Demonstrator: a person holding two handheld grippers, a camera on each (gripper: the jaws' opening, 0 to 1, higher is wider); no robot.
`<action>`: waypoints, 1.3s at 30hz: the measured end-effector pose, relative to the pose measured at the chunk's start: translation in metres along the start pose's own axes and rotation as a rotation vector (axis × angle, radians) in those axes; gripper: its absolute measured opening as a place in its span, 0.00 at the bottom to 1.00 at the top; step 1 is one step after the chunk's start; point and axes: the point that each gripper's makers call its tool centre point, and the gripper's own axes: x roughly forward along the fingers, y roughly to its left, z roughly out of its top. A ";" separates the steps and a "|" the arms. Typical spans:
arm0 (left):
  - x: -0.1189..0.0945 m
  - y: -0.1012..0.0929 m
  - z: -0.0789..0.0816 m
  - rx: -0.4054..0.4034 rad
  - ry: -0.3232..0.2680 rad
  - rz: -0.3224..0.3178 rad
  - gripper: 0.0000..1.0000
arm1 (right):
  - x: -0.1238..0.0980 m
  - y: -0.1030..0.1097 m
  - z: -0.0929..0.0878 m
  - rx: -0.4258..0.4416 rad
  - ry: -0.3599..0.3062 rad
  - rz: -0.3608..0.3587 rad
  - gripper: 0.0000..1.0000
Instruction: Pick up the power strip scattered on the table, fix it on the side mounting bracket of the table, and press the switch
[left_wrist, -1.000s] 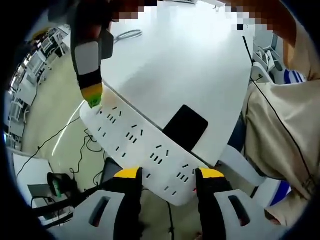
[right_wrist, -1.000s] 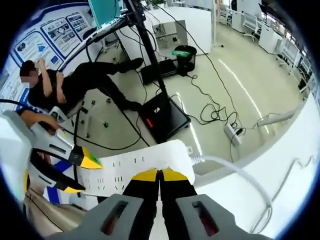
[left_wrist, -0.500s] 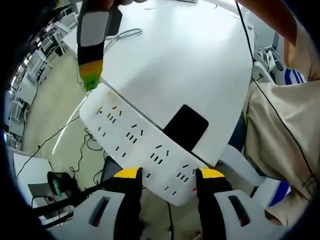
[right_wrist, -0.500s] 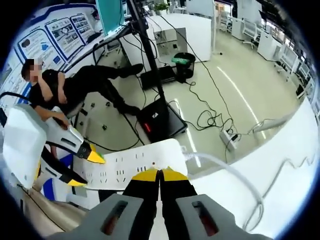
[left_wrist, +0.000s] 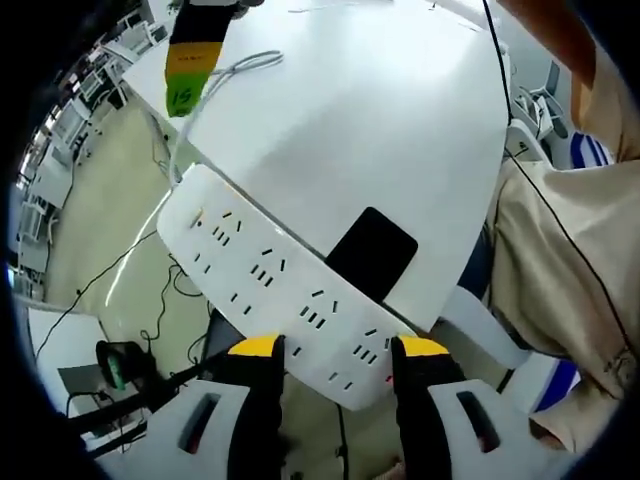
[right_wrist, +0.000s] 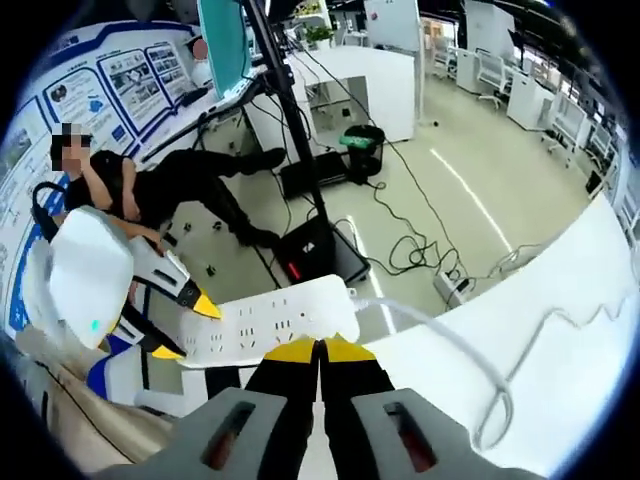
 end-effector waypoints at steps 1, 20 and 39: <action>0.000 0.000 0.000 0.000 -0.001 0.000 0.47 | -0.004 0.000 0.000 0.000 -0.008 -0.001 0.00; -0.001 0.000 -0.002 -0.002 0.013 -0.001 0.47 | -0.092 -0.003 -0.006 -0.008 -0.289 -0.001 0.00; -0.002 -0.005 -0.005 -0.008 -0.011 0.001 0.47 | -0.190 -0.005 -0.070 0.002 -0.501 -0.135 0.00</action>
